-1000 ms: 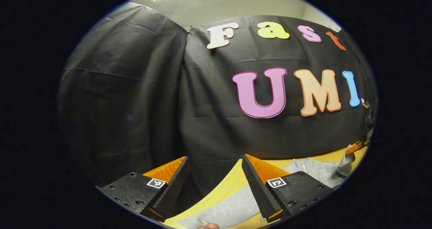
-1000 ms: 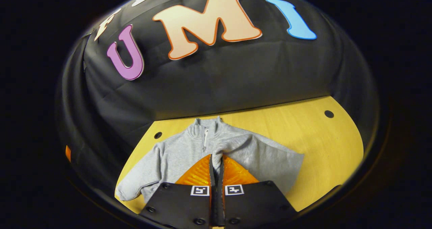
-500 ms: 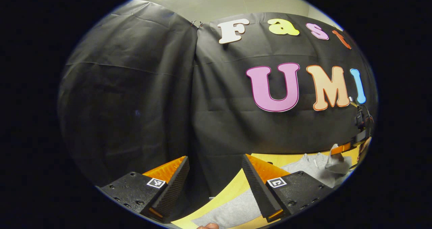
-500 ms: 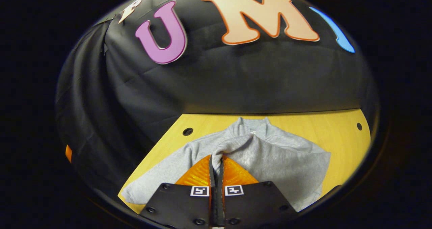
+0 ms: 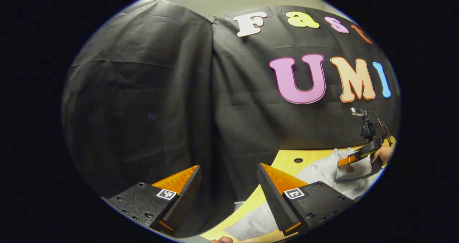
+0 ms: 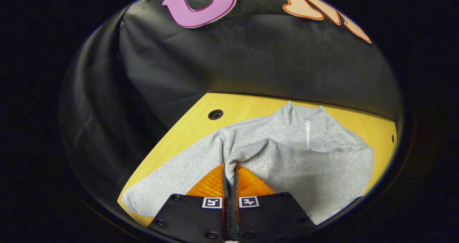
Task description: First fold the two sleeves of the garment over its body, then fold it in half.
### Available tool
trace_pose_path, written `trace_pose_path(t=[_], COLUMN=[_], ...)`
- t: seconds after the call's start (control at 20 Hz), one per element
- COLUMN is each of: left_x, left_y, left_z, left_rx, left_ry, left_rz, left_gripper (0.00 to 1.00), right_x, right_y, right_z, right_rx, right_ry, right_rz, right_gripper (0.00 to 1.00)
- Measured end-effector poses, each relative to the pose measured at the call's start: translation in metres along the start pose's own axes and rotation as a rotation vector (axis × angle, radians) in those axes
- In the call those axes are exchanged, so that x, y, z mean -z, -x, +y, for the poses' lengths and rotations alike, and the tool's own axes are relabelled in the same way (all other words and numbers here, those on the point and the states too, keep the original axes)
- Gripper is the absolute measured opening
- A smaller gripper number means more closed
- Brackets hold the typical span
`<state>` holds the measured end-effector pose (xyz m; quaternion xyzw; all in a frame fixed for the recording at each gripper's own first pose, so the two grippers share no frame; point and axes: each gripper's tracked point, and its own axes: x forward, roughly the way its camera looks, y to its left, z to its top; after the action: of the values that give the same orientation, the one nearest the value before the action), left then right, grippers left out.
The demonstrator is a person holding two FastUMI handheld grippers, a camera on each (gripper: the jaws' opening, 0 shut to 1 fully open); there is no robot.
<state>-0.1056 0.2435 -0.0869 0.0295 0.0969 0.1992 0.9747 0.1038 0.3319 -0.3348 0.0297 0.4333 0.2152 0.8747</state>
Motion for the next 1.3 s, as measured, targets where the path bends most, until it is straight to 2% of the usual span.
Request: trace_pose_path(t=[0.05, 0.15, 0.25, 0.3, 0.45, 0.5, 0.75, 0.95, 1.2, 1.3], left_x=[0.007, 0.023, 0.045, 0.058, 0.096, 0.110, 0.179, 0.225, 0.265, 0.262], left_y=[0.002, 0.001, 0.000, -0.001, -0.002, -0.002, 0.001, 0.006, 0.004, -0.003], left_z=[0.003, 0.005, 0.004, 0.003, -0.007, -0.011, -0.031, -0.041, -0.054, -0.056], left_rx=[0.001, 0.005, 0.019, 0.030, 0.066, 0.075, 0.147, 0.155, 0.177, 0.175], left_ry=[-0.002, -0.010, -0.014, -0.011, 0.011, 0.013, 0.029, 0.075, 0.053, 0.049], left_rz=[0.013, 0.045, 0.090, 0.116, 0.204, 0.237, 0.394, 0.525, 0.670, 0.642], left_gripper=[0.94, 0.92, 0.92, 0.94, 0.95, 0.93, 0.93, 0.93, 0.93, 0.97], right_x=[0.003, 0.002, -0.014, -0.030, -0.060, -0.067, -0.095, -0.096, -0.093, -0.092], right_y=[0.005, 0.010, 0.016, 0.023, 0.062, 0.073, 0.123, 0.154, 0.175, 0.184], right_z=[0.001, 0.011, 0.024, 0.027, 0.026, 0.026, 0.009, -0.026, -0.069, -0.083], right_rx=[0.003, -0.030, -0.068, -0.073, -0.054, -0.053, -0.002, 0.050, 0.123, 0.144], right_ry=[-0.012, -0.044, -0.037, -0.016, 0.064, 0.077, 0.090, 0.085, 0.079, 0.070], right_rz=[0.019, 0.037, -0.034, -0.084, -0.227, -0.262, -0.386, -0.418, -0.421, -0.424], right_gripper=[0.03, 0.11, 0.70, 1.00, 0.98, 0.98, 0.99, 0.99, 0.99, 0.99])
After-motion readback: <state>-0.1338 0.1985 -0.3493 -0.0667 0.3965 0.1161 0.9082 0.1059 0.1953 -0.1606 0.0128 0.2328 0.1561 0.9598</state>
